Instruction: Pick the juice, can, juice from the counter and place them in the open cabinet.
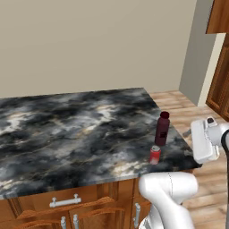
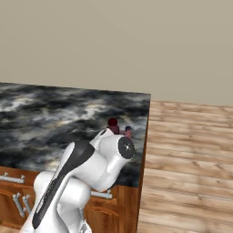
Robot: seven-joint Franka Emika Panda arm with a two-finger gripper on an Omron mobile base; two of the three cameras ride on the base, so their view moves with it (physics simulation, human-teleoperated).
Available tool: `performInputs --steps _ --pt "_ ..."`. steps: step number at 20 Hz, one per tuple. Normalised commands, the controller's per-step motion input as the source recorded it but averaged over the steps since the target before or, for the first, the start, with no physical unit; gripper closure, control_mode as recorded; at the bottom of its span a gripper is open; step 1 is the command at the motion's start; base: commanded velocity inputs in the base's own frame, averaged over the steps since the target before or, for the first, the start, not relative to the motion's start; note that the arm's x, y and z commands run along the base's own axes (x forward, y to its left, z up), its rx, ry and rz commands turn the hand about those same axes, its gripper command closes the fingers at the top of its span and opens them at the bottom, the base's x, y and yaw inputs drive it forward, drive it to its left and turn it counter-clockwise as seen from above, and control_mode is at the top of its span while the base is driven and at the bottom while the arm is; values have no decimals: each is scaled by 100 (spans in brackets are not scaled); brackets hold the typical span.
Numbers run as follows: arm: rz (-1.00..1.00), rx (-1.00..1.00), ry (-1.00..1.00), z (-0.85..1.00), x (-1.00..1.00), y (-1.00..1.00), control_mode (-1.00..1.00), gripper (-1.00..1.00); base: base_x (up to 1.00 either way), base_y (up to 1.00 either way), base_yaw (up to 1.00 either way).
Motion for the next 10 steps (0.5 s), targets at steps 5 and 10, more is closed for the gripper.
performInputs --steps 5,10 --pt "4 13 -3 -11 -2 0 -100 -100 0 0 0" --pt "0 10 0 -11 0 1 -100 -100 0 0 0"
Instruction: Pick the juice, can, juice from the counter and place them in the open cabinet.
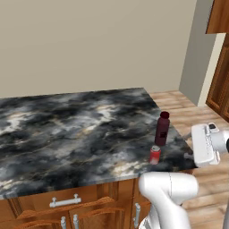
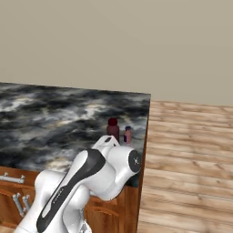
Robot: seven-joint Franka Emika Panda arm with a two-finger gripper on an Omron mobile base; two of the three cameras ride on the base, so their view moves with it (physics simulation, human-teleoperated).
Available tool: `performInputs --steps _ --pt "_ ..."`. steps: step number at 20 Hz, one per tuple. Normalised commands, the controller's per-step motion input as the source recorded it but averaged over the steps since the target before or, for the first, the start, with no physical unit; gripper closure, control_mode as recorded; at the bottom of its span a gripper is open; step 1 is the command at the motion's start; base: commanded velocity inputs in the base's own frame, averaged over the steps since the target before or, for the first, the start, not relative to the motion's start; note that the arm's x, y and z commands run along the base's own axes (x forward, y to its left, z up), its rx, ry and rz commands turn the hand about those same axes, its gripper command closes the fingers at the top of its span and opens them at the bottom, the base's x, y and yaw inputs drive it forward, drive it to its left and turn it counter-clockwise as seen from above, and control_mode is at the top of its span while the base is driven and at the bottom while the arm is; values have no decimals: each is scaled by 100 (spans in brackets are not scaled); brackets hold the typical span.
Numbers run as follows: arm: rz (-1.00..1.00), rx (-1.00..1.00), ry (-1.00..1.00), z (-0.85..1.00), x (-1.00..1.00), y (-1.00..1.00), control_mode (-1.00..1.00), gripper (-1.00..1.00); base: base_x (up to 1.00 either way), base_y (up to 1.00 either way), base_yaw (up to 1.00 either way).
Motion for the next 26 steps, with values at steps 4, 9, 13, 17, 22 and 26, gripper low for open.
performInputs --steps 4,9,13,17,22,26 --pt "0 2 0 -16 2 7 -100 -100 0 0 0" --pt "0 0 3 -16 15 2 -100 -100 0 0 0" --pt "0 0 7 -15 19 0 -100 -100 0 0 0" --pt "2 1 14 -10 21 0 -100 -100 0 0 0" --pt "2 1 5 -13 20 0 -100 -100 0 0 0" --pt "2 0 0 -18 20 0 -100 -100 0 0 0"
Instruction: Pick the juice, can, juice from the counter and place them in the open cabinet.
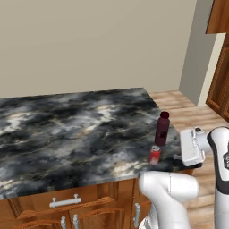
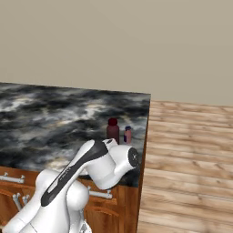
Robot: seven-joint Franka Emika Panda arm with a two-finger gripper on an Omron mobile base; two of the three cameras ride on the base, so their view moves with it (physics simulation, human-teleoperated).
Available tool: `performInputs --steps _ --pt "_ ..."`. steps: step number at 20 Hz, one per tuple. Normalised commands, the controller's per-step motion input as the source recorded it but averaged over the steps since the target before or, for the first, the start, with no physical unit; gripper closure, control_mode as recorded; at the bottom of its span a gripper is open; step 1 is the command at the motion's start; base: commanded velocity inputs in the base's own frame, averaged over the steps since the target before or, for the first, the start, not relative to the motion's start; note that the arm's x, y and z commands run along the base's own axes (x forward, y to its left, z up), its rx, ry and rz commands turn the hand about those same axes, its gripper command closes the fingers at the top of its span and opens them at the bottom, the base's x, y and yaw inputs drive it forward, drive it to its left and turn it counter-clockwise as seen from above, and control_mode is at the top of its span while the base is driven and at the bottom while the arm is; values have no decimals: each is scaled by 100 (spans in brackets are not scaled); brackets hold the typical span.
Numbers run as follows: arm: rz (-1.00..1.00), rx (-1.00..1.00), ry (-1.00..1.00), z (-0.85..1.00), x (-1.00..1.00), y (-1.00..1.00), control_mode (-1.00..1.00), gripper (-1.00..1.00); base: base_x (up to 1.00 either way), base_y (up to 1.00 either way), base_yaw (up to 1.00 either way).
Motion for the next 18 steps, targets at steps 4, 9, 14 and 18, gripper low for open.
performInputs --steps 4,9,14,18 --pt "6 0 -1 -22 17 0 -100 -100 0 0 0" --pt "4 0 0 -21 16 0 -100 -100 0 0 0" --pt "3 0 0 -15 15 0 -100 -100 0 0 0" --pt "3 0 0 -9 18 -1 -100 -100 0 0 0"
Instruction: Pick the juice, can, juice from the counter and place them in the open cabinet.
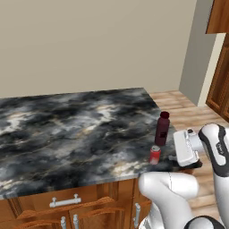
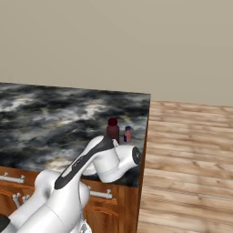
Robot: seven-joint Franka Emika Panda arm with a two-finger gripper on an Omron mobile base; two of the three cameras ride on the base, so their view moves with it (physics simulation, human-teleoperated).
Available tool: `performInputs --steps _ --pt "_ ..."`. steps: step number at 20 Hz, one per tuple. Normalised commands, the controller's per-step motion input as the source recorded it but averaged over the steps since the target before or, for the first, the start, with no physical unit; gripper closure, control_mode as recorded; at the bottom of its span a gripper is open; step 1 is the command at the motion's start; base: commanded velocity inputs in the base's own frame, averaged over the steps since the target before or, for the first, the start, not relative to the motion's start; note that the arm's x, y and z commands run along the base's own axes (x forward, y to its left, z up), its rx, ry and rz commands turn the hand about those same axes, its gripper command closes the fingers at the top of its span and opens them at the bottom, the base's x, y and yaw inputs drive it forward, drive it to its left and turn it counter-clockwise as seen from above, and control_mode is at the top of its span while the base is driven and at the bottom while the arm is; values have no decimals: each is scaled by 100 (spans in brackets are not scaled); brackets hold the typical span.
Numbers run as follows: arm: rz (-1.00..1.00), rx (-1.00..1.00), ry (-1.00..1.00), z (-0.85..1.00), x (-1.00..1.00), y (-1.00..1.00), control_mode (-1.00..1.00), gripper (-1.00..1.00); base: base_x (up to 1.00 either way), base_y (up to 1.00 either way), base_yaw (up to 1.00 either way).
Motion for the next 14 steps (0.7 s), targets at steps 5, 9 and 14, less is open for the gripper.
performInputs --steps 5,9,14 --pt "0 0 0 -11 19 0 -100 -100 0 0 0" --pt "0 0 0 -11 21 0 -100 -100 0 0 0" --pt "0 0 0 -14 17 0 -100 -100 0 0 0"
